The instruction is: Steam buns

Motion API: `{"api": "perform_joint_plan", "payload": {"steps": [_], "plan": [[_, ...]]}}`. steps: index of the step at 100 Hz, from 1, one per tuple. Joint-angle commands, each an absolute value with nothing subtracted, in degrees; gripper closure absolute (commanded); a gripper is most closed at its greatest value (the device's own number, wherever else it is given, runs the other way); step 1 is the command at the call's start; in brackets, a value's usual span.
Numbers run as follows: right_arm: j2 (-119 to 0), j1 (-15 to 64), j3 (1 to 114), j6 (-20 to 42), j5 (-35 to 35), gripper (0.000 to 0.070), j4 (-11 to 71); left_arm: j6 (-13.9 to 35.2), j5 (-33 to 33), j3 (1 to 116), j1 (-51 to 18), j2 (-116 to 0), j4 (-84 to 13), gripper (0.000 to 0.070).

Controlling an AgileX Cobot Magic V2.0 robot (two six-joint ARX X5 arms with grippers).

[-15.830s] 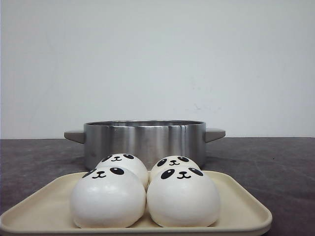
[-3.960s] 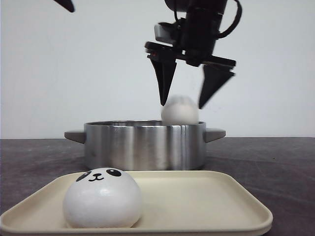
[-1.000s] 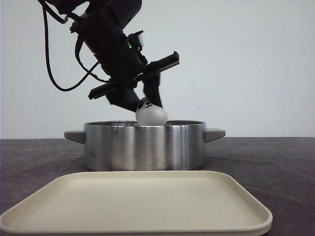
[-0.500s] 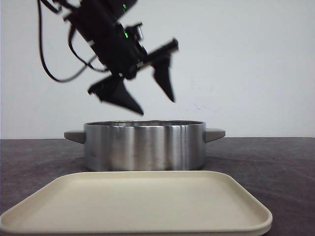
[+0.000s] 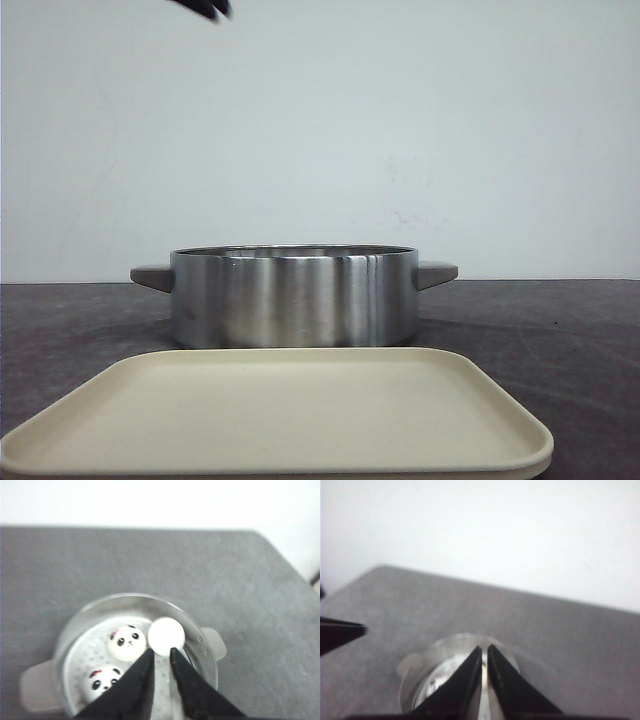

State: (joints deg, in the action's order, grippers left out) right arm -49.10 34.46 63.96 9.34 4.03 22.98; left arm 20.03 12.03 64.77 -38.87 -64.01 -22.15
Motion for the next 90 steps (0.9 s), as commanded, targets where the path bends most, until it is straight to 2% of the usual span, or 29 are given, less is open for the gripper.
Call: {"api": "perform_joint_plan", "payload": {"steps": [1,14,29,54,90], "plan": [[-47.55,35.31,59.05,8.60,4.34,0.0688,18.37,18.98,13.96,62.28,-38.89,-60.45,-22.04,0.0694],[-43.79,35.62,52.47,8.84,6.63,0.0688,15.42,18.74,14.26,55.81,-37.80,-51.24,-21.78,0.0694],[-42.41,35.62,51.46,8.99,7.42,0.0688,15.11,18.87,14.94,52.69,-36.73,-44.75,-22.96,0.0694],[-41.71,35.62,51.46,8.97,7.42,0.0688,11.53,18.83,15.07,52.69,-36.53,-41.32,-23.22,0.0684],[-41.71,35.62,51.46,8.97,7.53,0.0688,11.55,18.83,15.07,52.71,-36.56,-40.05,-23.16,0.0684]]}}
